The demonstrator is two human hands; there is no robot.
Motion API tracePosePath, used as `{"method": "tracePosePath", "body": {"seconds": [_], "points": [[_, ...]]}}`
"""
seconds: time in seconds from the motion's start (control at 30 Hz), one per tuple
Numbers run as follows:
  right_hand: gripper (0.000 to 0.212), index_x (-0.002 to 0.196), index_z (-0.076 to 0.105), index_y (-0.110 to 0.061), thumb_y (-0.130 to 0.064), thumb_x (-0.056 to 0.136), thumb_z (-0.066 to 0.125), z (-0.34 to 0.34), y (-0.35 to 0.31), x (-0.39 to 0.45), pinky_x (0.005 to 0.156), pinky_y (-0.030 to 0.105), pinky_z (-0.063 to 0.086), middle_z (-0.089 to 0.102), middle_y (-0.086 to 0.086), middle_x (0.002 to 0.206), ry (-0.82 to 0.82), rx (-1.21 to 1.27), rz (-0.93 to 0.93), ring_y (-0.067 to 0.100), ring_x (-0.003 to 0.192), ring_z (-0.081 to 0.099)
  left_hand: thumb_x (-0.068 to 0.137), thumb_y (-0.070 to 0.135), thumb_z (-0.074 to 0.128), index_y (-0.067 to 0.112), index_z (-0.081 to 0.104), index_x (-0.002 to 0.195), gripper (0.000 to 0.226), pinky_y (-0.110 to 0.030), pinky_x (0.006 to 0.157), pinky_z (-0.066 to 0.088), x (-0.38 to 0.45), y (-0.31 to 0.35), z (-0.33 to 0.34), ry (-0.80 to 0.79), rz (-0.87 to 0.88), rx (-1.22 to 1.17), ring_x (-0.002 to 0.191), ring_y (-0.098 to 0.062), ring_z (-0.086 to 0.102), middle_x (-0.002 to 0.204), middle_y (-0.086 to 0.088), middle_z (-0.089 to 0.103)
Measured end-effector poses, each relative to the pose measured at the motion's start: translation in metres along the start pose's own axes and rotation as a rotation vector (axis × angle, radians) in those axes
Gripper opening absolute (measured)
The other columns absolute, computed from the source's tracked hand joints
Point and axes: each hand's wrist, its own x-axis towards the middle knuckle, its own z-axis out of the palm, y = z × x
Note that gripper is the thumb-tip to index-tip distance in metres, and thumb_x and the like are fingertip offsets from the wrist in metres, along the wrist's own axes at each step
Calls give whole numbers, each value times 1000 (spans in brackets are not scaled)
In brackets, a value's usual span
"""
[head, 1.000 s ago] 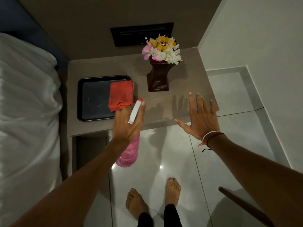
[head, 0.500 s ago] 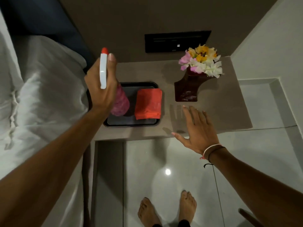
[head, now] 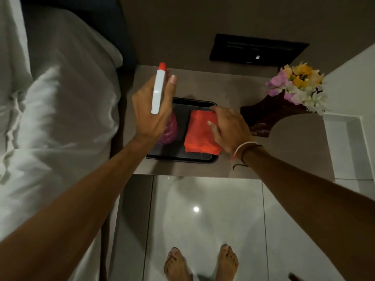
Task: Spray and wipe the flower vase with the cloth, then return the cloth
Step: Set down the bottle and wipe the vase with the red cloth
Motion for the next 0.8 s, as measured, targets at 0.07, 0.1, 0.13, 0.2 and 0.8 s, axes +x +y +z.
{"method": "tracePosePath", "body": {"seconds": [0.07,0.1,0.13,0.2,0.8], "points": [[52,139,49,-10,-34,94,57,2,-5,15,108,47,41,60,19,134,-98,71,80,38,127,50,98,30,65,-10,65,96,40,-52,77,55,0,-7,-4,-78,20,57,80,-35,68,86,-24,69],[57,140,47,-11,-36,91,61,4,-9,22,109,47,41,59,20,136,-150,99,127,39,129,49,95,39,66,-7,66,111,49,-50,91,54,0,-15,-7,-121,14,120,100,-31,69,104,-22,72],[64,142,45,-12,-38,88,66,7,-11,26,110,46,41,57,21,139,-194,106,159,40,132,48,91,50,66,-3,59,130,66,-48,107,49,-2,-23,-13,-172,1,205,122,-29,63,128,-20,67],[78,147,40,-14,-40,82,74,14,-13,30,111,42,40,54,20,144,-237,53,176,39,135,44,82,74,57,5,33,156,103,-49,126,29,-12,-41,-29,-277,-20,374,153,-28,33,162,-15,38],[42,107,69,-14,-34,70,71,9,13,-49,87,41,57,75,11,100,71,635,259,25,97,70,66,102,32,13,17,162,132,-78,117,7,-148,-72,-92,-667,216,1052,158,-44,8,171,-22,9]]}}
